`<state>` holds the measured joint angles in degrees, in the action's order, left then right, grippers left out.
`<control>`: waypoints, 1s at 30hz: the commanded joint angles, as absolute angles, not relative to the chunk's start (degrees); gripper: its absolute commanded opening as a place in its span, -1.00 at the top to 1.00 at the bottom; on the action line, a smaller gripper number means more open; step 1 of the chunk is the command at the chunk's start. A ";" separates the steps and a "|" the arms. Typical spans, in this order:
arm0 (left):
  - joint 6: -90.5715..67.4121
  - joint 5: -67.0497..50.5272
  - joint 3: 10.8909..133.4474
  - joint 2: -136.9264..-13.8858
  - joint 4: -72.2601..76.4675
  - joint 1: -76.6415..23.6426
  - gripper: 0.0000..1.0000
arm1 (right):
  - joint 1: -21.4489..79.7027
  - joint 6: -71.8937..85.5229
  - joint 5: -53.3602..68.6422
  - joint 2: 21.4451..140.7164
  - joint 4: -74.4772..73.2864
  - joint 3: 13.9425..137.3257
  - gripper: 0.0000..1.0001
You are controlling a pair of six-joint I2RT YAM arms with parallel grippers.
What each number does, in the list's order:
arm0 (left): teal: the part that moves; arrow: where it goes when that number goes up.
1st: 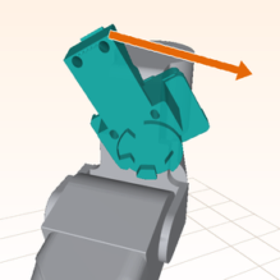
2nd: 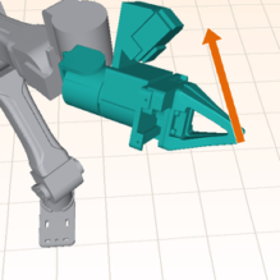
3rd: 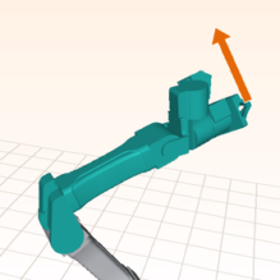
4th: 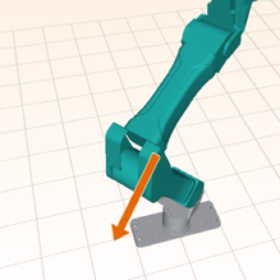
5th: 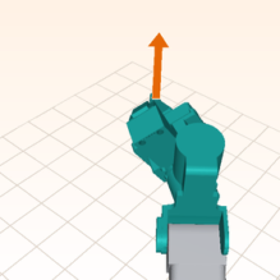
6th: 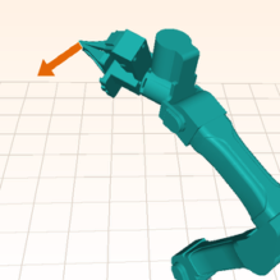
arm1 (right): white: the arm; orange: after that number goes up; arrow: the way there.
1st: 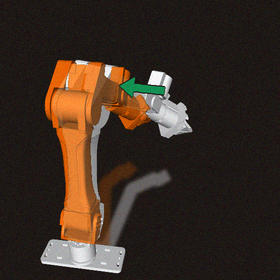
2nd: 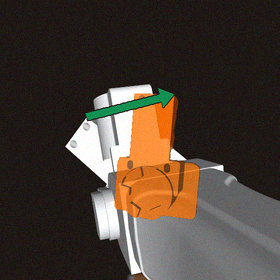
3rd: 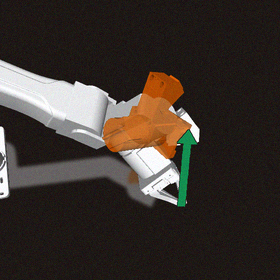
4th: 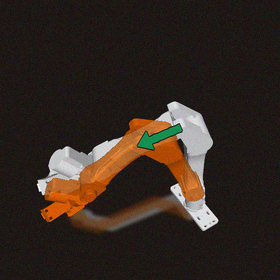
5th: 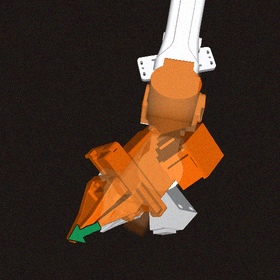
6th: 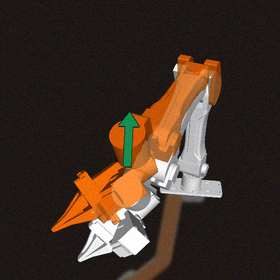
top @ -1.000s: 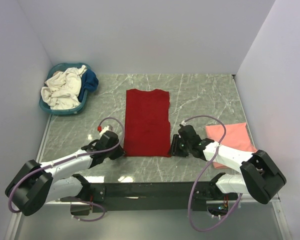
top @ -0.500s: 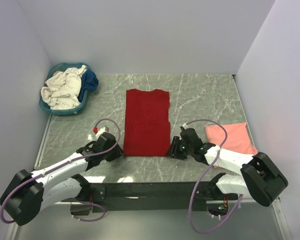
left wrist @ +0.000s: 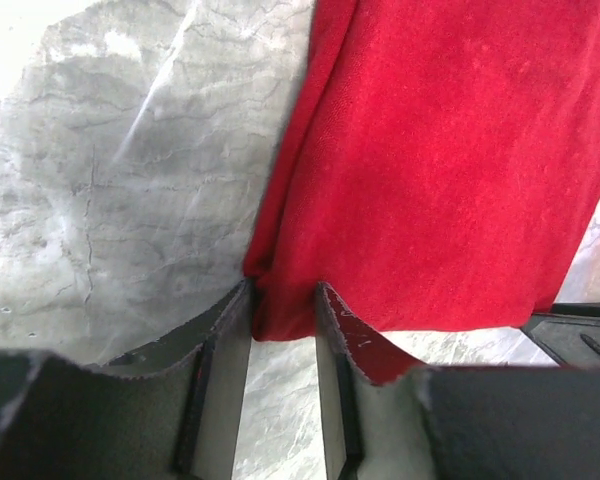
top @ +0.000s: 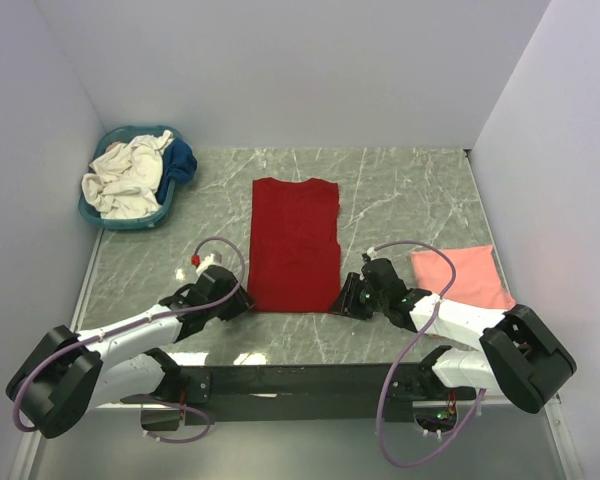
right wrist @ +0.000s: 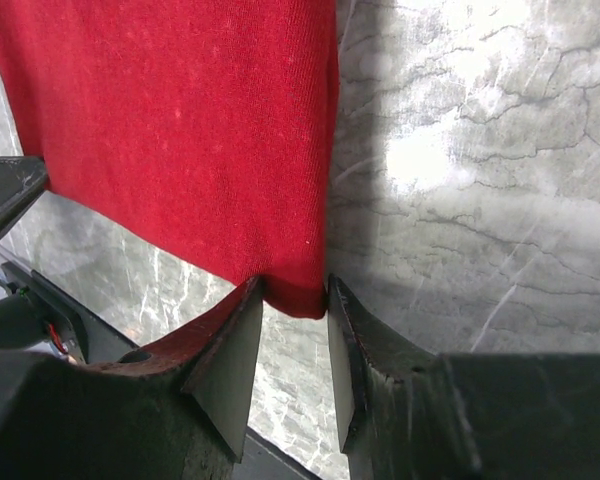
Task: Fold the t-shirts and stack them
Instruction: Fold the tshirt
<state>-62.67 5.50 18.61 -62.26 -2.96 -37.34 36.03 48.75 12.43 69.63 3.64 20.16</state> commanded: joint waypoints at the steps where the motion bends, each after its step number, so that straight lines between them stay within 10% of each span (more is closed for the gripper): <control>1: -62.75 5.01 17.14 -63.37 -2.46 -37.62 0.27 | 36.21 48.52 10.37 69.35 2.90 18.90 0.21; 11: -63.11 4.40 17.14 -60.92 -4.04 -37.62 0.98 | 36.12 47.11 7.74 65.75 0.44 20.30 0.63; 30: -65.57 2.11 12.13 -35.96 -15.11 -41.22 0.99 | 36.21 46.49 10.46 35.01 -13.17 13.36 1.00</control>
<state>-65.32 1.65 13.08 -39.00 -10.98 -40.75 36.18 46.87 10.35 40.34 -8.84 13.96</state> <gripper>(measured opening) 0.047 0.069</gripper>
